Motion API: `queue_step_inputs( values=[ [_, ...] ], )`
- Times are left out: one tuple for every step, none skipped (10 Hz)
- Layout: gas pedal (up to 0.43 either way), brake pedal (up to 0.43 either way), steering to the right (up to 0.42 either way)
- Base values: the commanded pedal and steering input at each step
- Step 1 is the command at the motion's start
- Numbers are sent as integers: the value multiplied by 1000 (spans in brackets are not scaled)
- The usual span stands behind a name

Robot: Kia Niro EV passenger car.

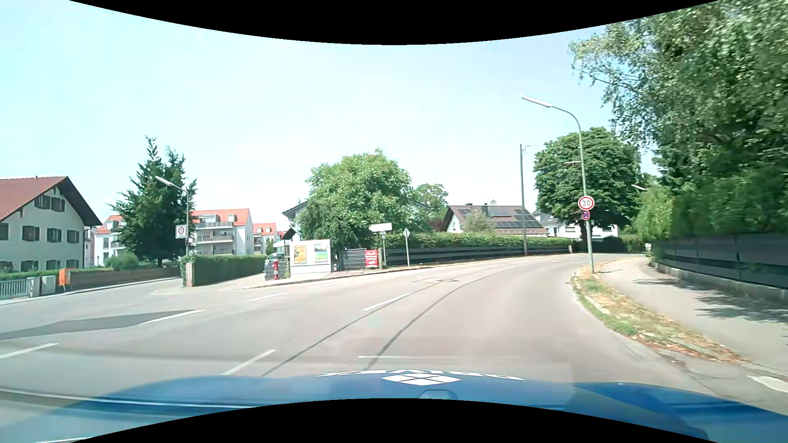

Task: Follow the waypoints while adhering to traffic rules and regulations

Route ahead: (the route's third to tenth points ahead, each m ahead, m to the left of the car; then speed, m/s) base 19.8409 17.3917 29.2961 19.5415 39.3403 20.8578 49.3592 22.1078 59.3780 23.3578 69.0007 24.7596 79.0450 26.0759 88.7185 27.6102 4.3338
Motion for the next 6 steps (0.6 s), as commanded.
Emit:
queue_step_inputs(
  values=[
    [98,0,-269],
    [98,0,-287],
    [98,0,-310],
    [98,0,-331],
    [98,0,-349],
    [98,0,-359]
  ],
)
